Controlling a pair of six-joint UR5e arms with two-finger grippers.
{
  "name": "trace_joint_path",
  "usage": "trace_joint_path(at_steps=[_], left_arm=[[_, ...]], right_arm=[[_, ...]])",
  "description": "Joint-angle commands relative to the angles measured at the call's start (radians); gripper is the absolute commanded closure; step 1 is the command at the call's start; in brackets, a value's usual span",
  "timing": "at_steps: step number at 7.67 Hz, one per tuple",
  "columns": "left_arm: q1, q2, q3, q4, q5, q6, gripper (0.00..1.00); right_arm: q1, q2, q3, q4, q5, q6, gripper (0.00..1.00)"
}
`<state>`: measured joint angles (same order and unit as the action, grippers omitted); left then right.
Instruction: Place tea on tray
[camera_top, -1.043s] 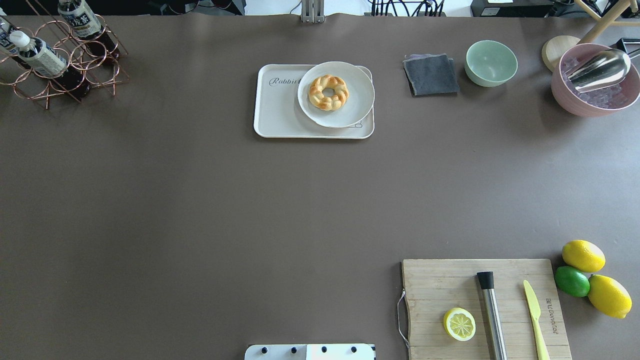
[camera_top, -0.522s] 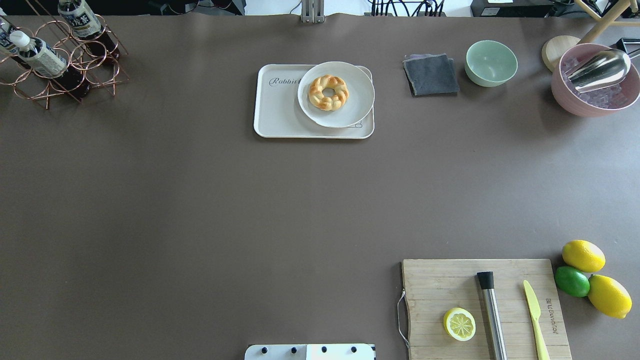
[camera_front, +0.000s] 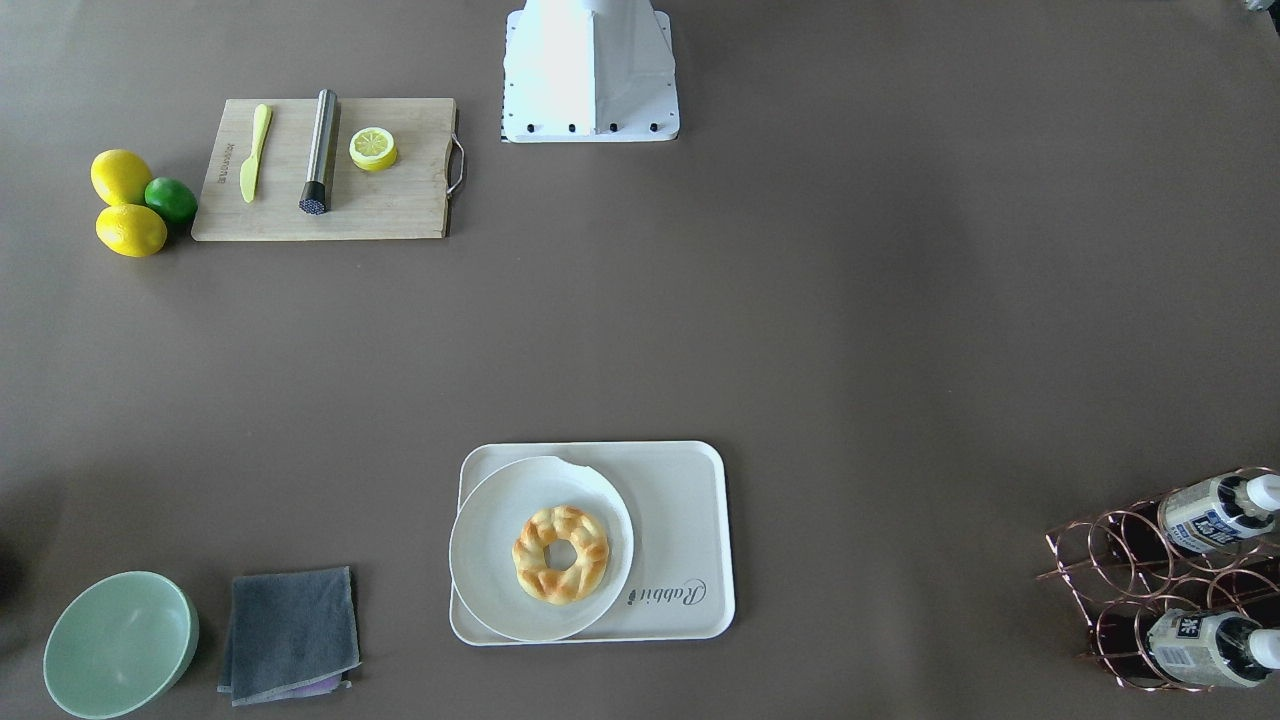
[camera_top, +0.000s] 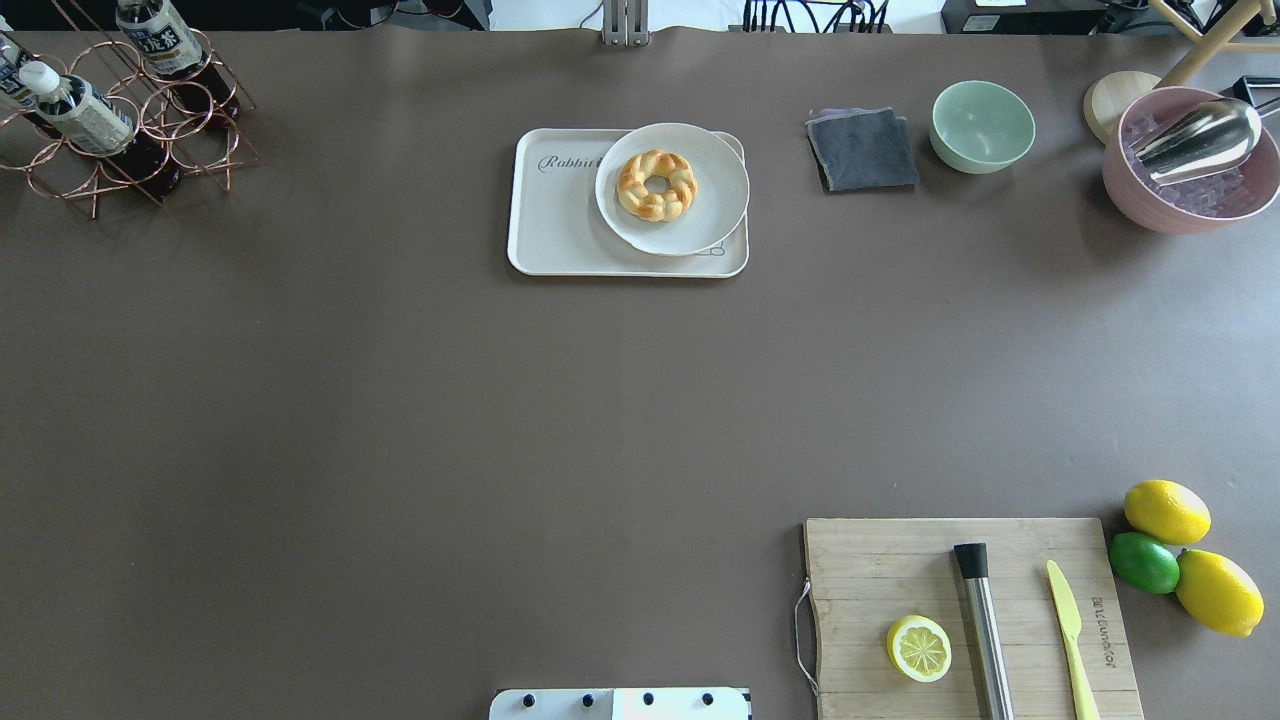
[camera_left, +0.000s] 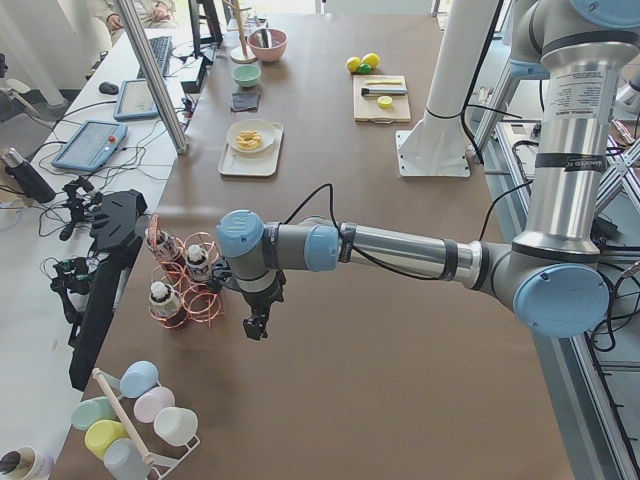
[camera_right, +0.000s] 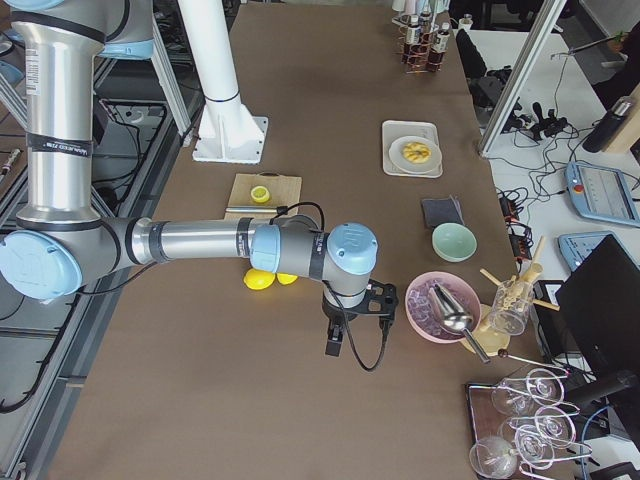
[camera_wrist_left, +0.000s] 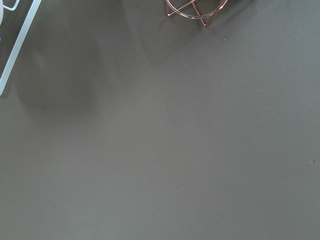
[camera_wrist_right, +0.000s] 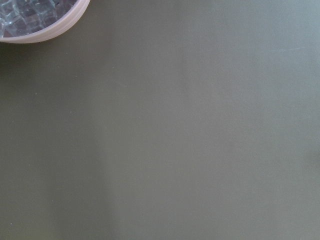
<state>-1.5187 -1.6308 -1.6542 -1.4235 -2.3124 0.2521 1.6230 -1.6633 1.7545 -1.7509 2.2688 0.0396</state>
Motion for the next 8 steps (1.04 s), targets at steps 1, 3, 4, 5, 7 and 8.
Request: trace_joint_path(at_steps=[1, 3, 4, 5, 7, 8], left_arm=[[-0.001, -0.006, 0.005, -0.003, 0.008, -0.004, 0.02], [-0.005, -0.021, 0.007, -0.005, 0.044, -0.002, 0.02], [-0.008, -0.02, 0.002, -0.005, 0.044, -0.004, 0.02], [-0.008, -0.02, 0.005, -0.005, 0.044, -0.004, 0.02], [-0.009, -0.023, 0.005, -0.005, 0.044, -0.005, 0.02], [-0.009, -0.023, 0.007, -0.005, 0.044, -0.005, 0.02]], right_arm=[[0.0, 0.002, 0.002, -0.001, 0.003, 0.0, 0.0], [0.0, 0.002, 0.008, -0.001, 0.009, 0.003, 0.0], [0.0, 0.0, 0.008, -0.001, 0.015, 0.002, 0.0], [0.002, -0.001, 0.008, -0.001, 0.015, 0.002, 0.0], [0.002, -0.004, 0.008, -0.001, 0.034, -0.003, 0.0], [0.002, -0.009, 0.008, -0.001, 0.037, -0.003, 0.0]])
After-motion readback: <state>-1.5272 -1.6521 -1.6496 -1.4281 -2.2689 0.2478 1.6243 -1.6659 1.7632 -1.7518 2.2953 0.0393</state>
